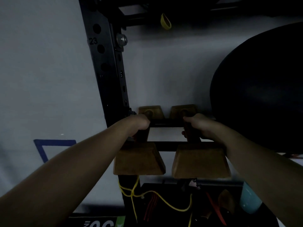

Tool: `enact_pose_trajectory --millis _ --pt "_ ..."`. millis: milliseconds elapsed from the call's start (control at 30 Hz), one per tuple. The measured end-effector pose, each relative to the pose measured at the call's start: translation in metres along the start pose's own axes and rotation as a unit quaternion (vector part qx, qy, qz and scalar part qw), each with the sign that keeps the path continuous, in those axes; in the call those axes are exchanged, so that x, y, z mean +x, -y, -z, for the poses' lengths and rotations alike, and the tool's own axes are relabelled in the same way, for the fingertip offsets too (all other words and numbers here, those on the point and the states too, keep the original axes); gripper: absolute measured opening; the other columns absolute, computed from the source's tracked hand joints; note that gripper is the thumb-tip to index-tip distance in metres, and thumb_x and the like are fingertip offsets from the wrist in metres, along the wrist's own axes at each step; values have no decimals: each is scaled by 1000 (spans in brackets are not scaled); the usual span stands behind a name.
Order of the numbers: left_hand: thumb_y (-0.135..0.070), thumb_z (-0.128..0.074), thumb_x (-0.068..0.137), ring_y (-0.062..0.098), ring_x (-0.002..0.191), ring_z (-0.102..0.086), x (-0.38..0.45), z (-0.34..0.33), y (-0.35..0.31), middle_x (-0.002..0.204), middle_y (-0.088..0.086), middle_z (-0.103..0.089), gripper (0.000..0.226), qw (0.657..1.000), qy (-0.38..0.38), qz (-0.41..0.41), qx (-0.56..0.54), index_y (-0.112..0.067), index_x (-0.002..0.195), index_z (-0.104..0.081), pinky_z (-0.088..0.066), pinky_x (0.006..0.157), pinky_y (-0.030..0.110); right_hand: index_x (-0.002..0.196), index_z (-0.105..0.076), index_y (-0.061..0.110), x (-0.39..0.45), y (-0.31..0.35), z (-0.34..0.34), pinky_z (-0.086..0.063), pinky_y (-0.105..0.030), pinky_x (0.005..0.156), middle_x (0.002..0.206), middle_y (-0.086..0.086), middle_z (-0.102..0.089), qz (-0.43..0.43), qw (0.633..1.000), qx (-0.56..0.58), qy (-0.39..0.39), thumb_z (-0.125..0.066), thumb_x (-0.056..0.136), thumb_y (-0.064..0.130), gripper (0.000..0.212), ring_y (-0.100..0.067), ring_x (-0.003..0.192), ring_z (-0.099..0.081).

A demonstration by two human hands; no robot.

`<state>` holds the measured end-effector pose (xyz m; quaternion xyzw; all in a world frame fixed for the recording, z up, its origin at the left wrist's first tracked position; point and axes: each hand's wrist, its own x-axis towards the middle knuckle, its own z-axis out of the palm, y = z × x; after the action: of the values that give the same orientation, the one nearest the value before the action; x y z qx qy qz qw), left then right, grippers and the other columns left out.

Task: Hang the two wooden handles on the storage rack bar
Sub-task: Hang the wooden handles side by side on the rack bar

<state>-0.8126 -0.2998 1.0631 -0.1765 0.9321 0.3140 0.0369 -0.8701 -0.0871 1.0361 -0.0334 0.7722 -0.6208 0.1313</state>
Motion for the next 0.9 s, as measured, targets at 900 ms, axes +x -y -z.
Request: enact_pose_trajectory --millis 900 --pt "-38 -56 97 26 79 -56 -33 8 4 105 14 -58 55 1000 20 -6 -8 -4 138 -43 -52 63 33 142 -47 13 -43 15 11 -51 -44 89 132 -15 -58 26 979 -198 -31 -54 95 52 61 -32 105 -59"
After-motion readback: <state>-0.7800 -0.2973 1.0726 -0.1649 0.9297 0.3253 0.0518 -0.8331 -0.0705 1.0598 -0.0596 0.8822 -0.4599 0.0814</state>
